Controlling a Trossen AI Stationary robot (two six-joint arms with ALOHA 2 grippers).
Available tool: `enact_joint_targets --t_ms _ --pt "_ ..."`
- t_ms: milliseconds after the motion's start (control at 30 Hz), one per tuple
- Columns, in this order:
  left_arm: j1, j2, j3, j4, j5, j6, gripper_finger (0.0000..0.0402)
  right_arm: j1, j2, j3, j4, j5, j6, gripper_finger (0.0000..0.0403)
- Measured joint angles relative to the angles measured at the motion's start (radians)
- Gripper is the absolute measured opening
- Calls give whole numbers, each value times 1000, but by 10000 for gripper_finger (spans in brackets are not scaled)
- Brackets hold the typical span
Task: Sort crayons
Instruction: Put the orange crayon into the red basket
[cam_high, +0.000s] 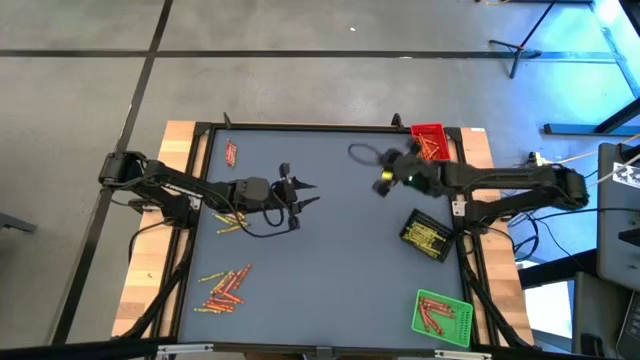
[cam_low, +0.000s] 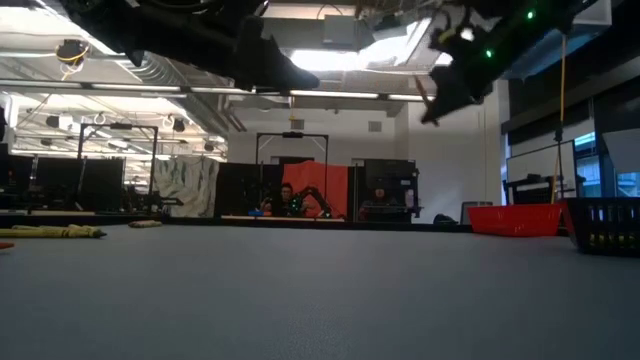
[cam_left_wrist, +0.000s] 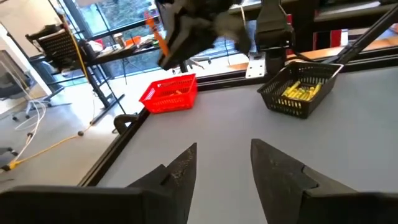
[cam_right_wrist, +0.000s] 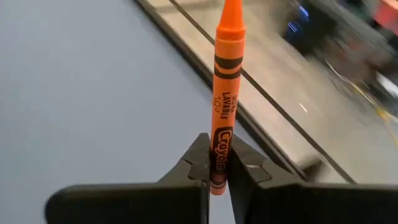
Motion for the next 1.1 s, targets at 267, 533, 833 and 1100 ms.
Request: enact_joint_targets --t_ms 267,533,833,1100 --pt "0 0 0 0 4 0 136 -335 21 -1 -161 -39 31 33" --pt "0 -1 0 -2 5 0 136 -612 88 -1 -187 -160 62 27" --pt "0 -1 0 -5 6 0 136 -771 214 -1 -229 -238 90 31" --pt "0 -1 0 -16 6 0 136 -785 256 -1 -234 -240 80 45"
